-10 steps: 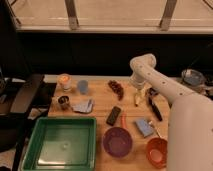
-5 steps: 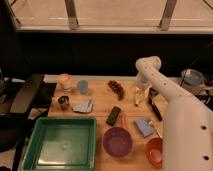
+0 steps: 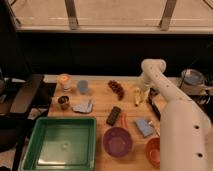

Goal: Place banana in plastic cup

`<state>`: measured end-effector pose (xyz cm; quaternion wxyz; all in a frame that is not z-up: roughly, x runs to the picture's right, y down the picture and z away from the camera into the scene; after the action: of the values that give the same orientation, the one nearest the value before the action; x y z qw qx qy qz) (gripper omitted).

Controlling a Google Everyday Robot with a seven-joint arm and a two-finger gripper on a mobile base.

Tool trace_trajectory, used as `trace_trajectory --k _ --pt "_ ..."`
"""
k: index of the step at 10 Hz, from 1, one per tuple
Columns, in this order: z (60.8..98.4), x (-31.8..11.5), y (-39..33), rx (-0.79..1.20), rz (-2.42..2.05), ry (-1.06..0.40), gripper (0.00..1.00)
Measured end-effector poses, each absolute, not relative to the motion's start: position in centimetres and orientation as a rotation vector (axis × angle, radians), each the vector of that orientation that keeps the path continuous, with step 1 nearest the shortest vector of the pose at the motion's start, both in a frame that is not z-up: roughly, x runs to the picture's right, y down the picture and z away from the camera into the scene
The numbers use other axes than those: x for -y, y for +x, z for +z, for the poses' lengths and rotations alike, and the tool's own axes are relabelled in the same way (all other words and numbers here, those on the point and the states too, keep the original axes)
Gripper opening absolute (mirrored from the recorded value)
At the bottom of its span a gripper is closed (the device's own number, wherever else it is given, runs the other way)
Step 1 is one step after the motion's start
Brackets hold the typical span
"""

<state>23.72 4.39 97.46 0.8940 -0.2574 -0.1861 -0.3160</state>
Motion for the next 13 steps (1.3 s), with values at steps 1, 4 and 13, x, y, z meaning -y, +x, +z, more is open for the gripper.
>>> trace_trajectory --k 1,4,13 --pt "97.5 -4.7 23.5 0.395 -0.657 -0.536 0.59" --pt "96.8 -5.7 22.9 0.423 -0.669 -0.528 0.29" --pt "85.5 2.6 16.6 0.389 -0.869 -0.236 0.0"
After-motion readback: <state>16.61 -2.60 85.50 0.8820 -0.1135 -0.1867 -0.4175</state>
